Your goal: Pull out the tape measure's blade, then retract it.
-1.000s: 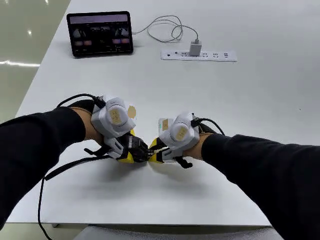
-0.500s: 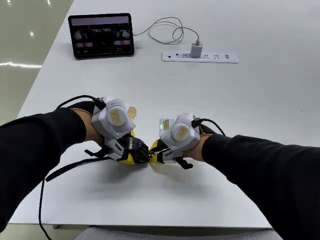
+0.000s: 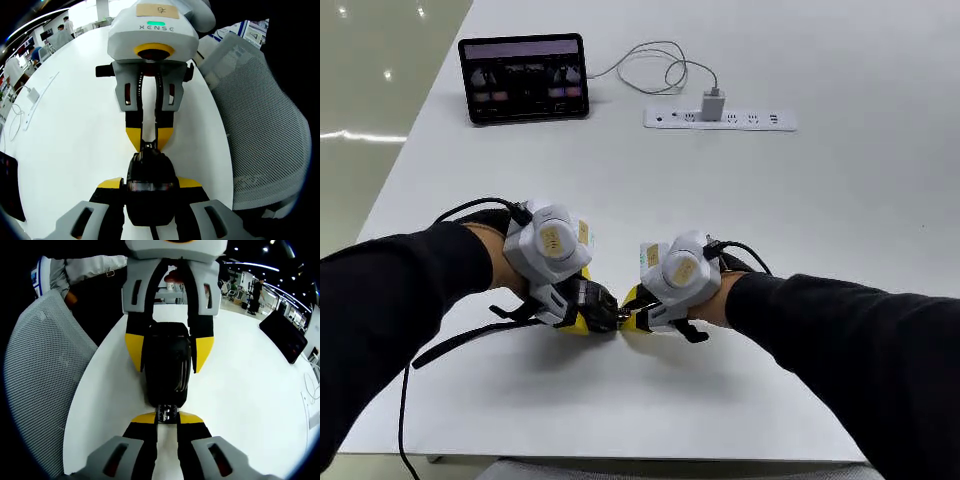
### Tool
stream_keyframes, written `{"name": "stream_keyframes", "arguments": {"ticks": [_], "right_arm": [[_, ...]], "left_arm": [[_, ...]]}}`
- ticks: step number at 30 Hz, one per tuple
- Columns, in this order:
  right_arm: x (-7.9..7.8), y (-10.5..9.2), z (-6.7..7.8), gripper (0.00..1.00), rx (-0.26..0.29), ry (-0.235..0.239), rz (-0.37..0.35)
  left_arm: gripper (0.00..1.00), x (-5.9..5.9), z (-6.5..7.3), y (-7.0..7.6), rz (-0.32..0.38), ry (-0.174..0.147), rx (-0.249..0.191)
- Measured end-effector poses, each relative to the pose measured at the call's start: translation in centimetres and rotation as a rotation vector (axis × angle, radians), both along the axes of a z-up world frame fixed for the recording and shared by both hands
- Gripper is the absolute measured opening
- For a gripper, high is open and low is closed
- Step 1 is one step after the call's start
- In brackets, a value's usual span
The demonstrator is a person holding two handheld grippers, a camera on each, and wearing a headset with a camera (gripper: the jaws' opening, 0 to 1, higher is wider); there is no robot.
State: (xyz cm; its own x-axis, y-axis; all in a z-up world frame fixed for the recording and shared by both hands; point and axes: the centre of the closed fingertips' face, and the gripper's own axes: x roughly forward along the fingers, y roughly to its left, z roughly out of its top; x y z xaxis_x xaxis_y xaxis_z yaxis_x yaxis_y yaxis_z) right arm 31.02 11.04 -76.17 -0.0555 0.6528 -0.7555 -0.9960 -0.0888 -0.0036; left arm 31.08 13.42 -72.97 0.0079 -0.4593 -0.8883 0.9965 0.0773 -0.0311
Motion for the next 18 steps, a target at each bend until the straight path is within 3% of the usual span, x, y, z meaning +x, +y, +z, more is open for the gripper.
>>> {"name": "stream_keyframes", "arguments": {"ticks": [18], "right_arm": [[0.05,-0.8,0.05,0.1,-0.01,-0.002,-0.015]], "left_arm": [[0.35,0.06,-0.11,0.05,0.001,-0.006,-0.003]]}}
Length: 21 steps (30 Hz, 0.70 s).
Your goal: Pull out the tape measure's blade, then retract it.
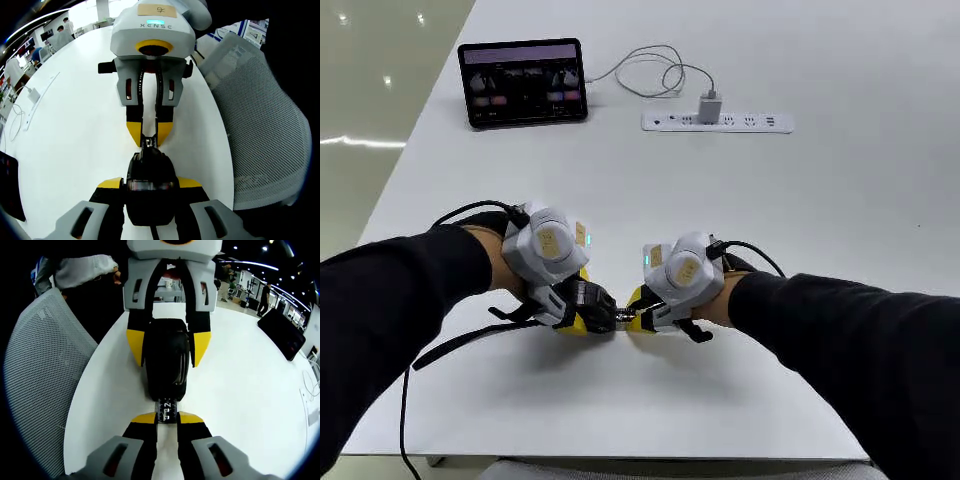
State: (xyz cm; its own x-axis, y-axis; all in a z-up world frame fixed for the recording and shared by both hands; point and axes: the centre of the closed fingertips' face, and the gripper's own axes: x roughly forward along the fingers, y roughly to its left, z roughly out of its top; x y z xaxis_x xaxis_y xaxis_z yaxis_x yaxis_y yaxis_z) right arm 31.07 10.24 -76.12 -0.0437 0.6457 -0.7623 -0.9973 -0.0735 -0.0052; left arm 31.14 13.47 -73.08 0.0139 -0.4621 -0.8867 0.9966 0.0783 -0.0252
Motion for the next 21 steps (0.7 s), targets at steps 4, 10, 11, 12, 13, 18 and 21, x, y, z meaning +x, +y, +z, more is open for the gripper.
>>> {"name": "stream_keyframes", "arguments": {"ticks": [4,10,11,12,13,18,21], "right_arm": [[0.0,-0.2,0.0,0.1,-0.003,-0.003,0.0],[0.1,-0.5,0.1,0.1,-0.01,-0.007,0.003],[0.1,-0.6,0.1,0.1,-0.012,-0.006,0.002],[0.1,-0.6,0.1,0.1,-0.013,-0.005,0.001],[0.1,-0.7,0.1,0.1,-0.014,-0.006,0.001],[0.1,-1.0,0.1,0.1,-0.016,-0.004,-0.004],[0.1,-1.1,0.1,0.1,-0.016,-0.003,-0.006]], "left_arm": [[0.35,0.0,0.0,0.0,0.001,0.001,-0.001],[0.35,-0.1,0.1,-0.1,0.001,-0.001,-0.003],[0.35,-0.1,0.1,-0.1,0.001,-0.002,-0.004],[0.35,-0.1,0.1,-0.1,0.001,-0.002,-0.003],[0.35,-0.1,0.1,-0.1,0.001,-0.003,-0.003],[0.35,-0.1,0.0,-0.1,-0.002,-0.006,-0.002],[0.35,-0.1,0.1,-0.1,-0.007,-0.007,-0.004]]}}
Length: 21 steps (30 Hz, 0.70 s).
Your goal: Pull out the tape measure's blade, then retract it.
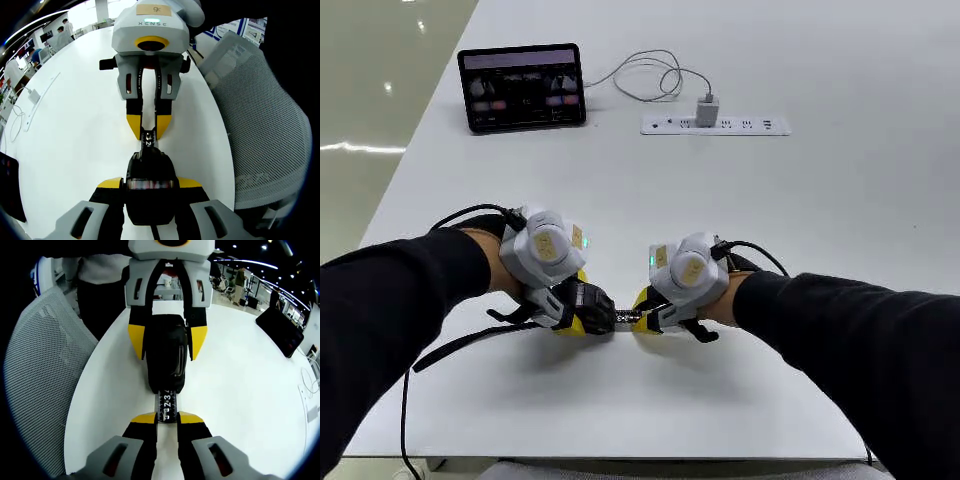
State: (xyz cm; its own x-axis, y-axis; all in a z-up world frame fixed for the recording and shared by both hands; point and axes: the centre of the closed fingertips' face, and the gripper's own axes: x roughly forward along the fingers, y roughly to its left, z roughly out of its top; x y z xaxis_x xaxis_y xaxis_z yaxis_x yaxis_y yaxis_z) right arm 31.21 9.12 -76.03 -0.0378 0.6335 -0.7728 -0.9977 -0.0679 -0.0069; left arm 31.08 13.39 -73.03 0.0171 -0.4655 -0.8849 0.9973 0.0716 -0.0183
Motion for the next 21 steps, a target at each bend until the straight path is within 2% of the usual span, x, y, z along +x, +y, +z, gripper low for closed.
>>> {"name": "stream_keyframes", "arguments": {"ticks": [21], "right_arm": [[0.09,-1.02,-0.02,0.1,-0.006,0.011,-0.012]], "left_arm": [[0.35,0.03,-0.1,0.03,-0.003,0.003,0.003]]}}
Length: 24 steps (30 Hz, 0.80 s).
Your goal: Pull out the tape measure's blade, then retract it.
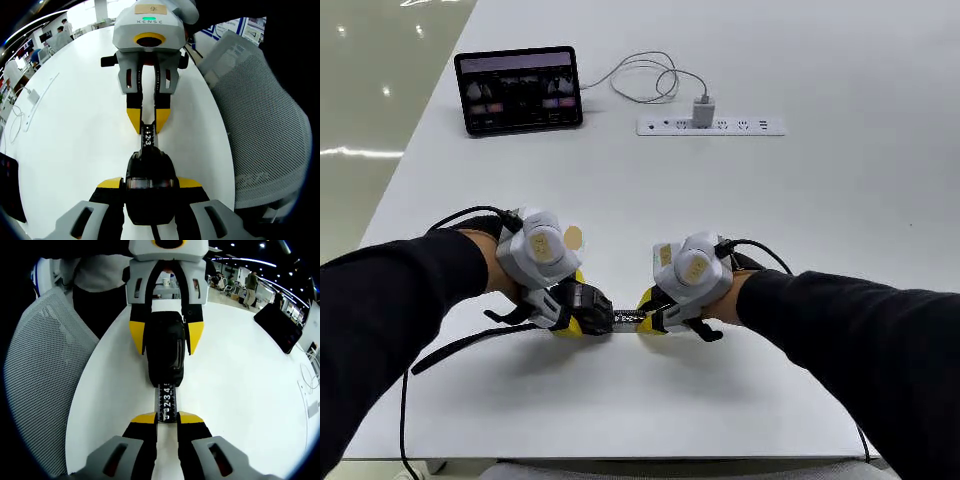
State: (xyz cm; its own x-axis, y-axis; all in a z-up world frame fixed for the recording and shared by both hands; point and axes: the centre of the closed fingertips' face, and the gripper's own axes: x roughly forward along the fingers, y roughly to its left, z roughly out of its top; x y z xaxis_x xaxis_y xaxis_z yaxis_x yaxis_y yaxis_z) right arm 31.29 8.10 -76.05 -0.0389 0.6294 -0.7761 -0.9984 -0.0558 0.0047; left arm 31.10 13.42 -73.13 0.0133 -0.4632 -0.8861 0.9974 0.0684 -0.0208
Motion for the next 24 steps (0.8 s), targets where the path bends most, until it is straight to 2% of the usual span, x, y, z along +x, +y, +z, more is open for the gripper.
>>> {"name": "stream_keyframes", "arguments": {"ticks": [24], "right_arm": [[0.0,-1.3,0.0,0.1,-0.011,-0.002,-0.01]], "left_arm": [[0.35,0.0,0.0,0.1,0.005,-0.005,0.001]]}}
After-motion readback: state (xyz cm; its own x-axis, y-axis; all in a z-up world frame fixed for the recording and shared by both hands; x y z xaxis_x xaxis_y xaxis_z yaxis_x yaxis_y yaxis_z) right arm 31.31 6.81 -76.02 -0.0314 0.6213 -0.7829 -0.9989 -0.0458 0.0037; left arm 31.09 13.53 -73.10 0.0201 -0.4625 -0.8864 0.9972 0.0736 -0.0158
